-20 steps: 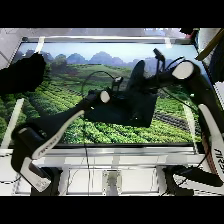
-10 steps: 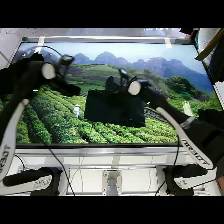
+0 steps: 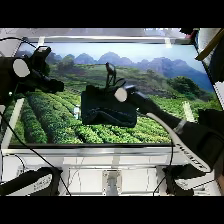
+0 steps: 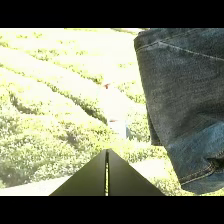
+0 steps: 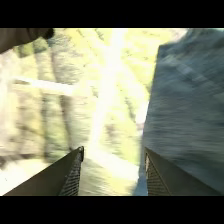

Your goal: Fold the clothes and pants, and hang the long-sleeved shirts on hangers.

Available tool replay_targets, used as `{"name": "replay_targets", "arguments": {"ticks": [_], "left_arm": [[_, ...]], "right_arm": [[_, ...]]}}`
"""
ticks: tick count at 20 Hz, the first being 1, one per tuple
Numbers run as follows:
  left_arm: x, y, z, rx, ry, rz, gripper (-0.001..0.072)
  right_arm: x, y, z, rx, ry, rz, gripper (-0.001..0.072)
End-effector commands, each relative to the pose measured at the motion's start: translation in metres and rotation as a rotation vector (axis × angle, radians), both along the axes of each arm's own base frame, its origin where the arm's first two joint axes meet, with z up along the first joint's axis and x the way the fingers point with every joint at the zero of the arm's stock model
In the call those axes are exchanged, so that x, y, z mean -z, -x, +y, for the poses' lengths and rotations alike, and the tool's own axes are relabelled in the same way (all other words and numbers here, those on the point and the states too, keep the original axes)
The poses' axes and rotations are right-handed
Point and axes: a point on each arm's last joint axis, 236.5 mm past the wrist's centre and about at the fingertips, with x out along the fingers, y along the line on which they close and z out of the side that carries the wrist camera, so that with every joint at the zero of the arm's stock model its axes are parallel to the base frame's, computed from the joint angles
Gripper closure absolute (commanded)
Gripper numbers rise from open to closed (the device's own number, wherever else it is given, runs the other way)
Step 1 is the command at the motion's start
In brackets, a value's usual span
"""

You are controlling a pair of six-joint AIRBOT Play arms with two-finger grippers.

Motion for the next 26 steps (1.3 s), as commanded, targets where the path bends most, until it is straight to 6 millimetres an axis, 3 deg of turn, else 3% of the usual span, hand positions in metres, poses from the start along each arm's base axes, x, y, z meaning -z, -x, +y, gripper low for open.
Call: {"name": "replay_targets", "arguments": {"ticks": [1, 3, 4, 6, 8, 9, 10, 11, 14, 19, 22, 26], "left_arm": [[-0.001, 0.002, 0.003, -0.004, -0.004, 0.003, 0.0686], [-0.001, 0.002, 0.003, -0.004, -0.004, 0.002, 0.0686], [-0.001, 0.002, 0.003, -0.004, -0.004, 0.002, 0.0686], [-0.001, 0.002, 0.002, -0.005, 0.001, 0.003, 0.0686], [-0.001, 0.002, 0.002, -0.025, 0.009, 0.005, 0.0686], [-0.001, 0.003, 0.002, -0.024, 0.009, 0.009, 0.0685], [0.000, 0.005, 0.002, -0.024, 0.008, 0.017, 0.0685], [0.001, 0.007, 0.002, -0.024, 0.006, 0.026, 0.0685], [0.001, 0.007, 0.002, -0.025, 0.006, 0.030, 0.0685], [0.001, 0.007, 0.002, -0.037, 0.012, 0.027, 0.0685], [0.001, 0.007, 0.002, -0.037, 0.012, 0.027, 0.0685], [0.001, 0.007, 0.002, -0.037, 0.012, 0.027, 0.0686]], "right_arm": [[0.010, 0.003, -0.123, -0.017, 0.386, 0.059, 0.0272], [0.016, 0.017, -0.212, 0.052, 0.583, 0.159, 0.0217], [0.025, 0.024, -0.241, 0.086, 0.608, 0.201, 0.0218], [0.057, 0.033, -0.261, 0.149, 0.495, 0.315, 0.0218], [0.081, 0.031, -0.247, 0.179, 0.178, 0.438, 0.0188], [0.085, 0.024, -0.242, 0.184, 0.019, 0.471, 0.0078], [0.086, 0.013, -0.244, 0.196, -0.110, 0.487, 0.0014], [0.090, 0.005, -0.249, 0.207, -0.173, 0.496, 0.0014], [0.125, 0.005, -0.260, 0.209, -0.167, 0.555, 0.0013], [0.160, 0.015, -0.236, 0.129, -0.175, 0.615, 0.0014], [0.166, 0.022, -0.208, 0.051, -0.190, 0.605, 0.0029], [0.156, 0.027, -0.163, -0.051, -0.263, 0.555, 0.0033]]}}
